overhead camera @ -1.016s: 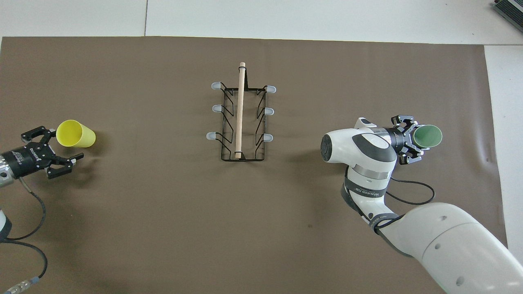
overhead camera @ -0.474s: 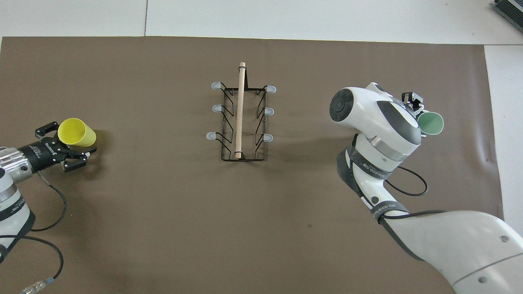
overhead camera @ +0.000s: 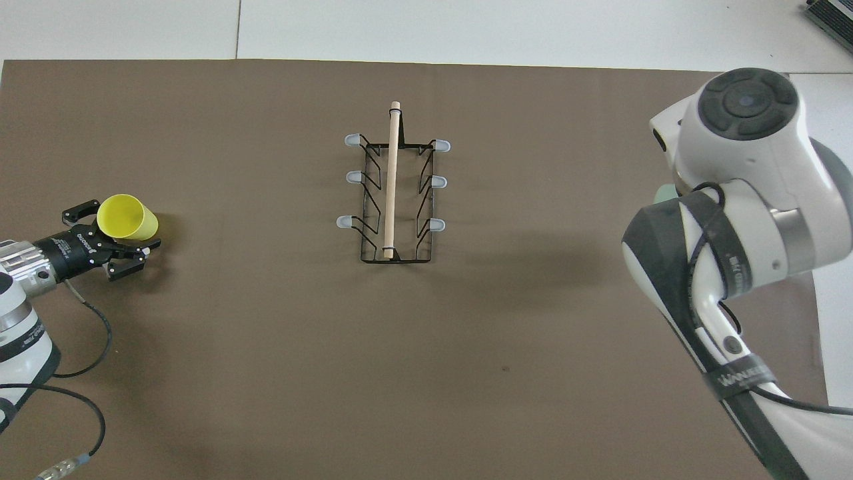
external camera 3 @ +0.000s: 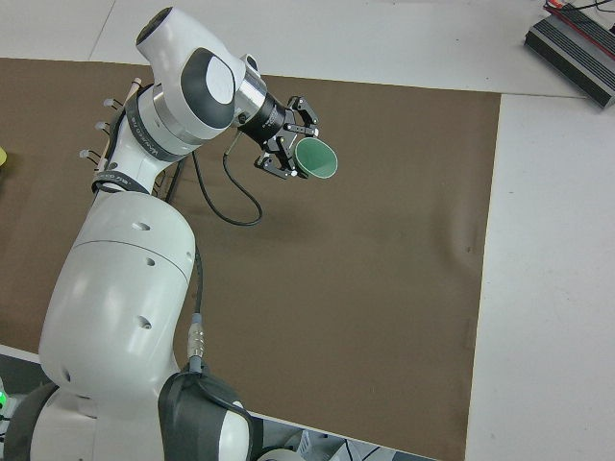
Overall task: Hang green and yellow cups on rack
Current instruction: 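Lift the green cup with the right gripper while the left gripper grasps the yellow cup, then carry the green cup with the right gripper toward the rack hooks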
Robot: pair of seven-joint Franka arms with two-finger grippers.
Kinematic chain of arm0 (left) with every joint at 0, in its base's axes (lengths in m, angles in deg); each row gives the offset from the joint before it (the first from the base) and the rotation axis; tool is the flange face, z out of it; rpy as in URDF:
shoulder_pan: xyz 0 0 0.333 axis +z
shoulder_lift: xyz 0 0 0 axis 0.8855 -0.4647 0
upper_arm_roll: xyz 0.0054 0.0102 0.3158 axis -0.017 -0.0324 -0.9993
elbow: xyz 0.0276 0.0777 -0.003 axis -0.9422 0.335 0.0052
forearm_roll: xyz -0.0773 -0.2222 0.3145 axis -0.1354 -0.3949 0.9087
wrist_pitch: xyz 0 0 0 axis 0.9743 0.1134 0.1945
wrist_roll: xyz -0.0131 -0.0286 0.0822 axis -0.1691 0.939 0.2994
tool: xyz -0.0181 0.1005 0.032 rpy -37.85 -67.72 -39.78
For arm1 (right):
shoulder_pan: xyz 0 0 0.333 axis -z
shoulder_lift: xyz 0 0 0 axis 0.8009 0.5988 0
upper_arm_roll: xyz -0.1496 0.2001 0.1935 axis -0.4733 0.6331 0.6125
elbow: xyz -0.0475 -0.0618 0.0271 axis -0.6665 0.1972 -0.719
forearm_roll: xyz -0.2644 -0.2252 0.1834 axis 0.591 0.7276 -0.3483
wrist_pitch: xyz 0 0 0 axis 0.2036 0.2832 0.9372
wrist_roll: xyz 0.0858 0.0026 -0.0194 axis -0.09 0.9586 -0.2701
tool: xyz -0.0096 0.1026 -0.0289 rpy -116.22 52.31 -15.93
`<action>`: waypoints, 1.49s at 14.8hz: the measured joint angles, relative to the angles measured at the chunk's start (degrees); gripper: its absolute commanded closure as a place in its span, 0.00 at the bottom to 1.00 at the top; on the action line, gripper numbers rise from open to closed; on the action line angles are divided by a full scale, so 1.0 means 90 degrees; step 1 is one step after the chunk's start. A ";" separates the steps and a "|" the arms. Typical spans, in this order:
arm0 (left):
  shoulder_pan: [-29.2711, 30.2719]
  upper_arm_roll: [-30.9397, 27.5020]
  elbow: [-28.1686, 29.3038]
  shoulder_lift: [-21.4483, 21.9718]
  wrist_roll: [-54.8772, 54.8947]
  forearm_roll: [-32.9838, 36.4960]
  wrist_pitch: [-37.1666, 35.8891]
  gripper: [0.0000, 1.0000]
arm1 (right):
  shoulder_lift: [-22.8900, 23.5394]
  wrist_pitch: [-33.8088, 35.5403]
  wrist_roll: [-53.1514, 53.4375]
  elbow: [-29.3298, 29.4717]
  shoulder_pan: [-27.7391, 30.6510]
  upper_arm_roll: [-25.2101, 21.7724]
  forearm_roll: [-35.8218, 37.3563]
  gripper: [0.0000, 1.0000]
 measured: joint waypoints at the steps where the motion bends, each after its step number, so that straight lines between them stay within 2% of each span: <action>1: 0.0000 0.0014 0.0000 0.0001 -0.0004 -0.0001 0.0005 0.79 | -0.0133 -0.0003 -0.0039 0.0021 0.0061 -0.0003 -0.0323 1.00; 2: 0.0000 0.0024 0.0000 0.0005 -0.0012 -0.0003 0.0006 0.95 | -0.0250 -0.0003 -0.0044 0.0028 0.0088 -0.0005 -0.0660 1.00; 3: 0.0000 0.0033 0.0000 0.0010 -0.0018 -0.0005 0.0006 1.00 | -0.0336 -0.0003 -0.0044 0.0028 0.0102 -0.0005 -0.1075 1.00; 6: 0.0001 0.0044 -0.0009 0.0061 -0.0021 -0.0013 -0.0017 1.00 | -0.0406 -0.0140 -0.0061 0.0012 0.0305 -0.0017 -0.2582 1.00; 12: 0.0008 -0.0016 -0.0229 0.0198 -0.0141 -0.0018 -0.0225 1.00 | -0.0413 -0.1594 -0.0336 -0.0501 0.0416 -0.0011 -0.5362 1.00; 17: 0.0011 -0.0022 -0.0460 0.0254 -0.0142 0.0366 -0.0228 1.00 | -0.0867 -0.3112 -0.1970 -0.1805 0.0225 0.0002 -0.8831 1.00; 22: 0.0042 -0.0043 -0.0770 0.0308 -0.0166 0.1046 -0.0227 1.00 | -0.1381 -0.3401 -0.4207 -0.3128 -0.0133 0.0008 -1.2039 1.00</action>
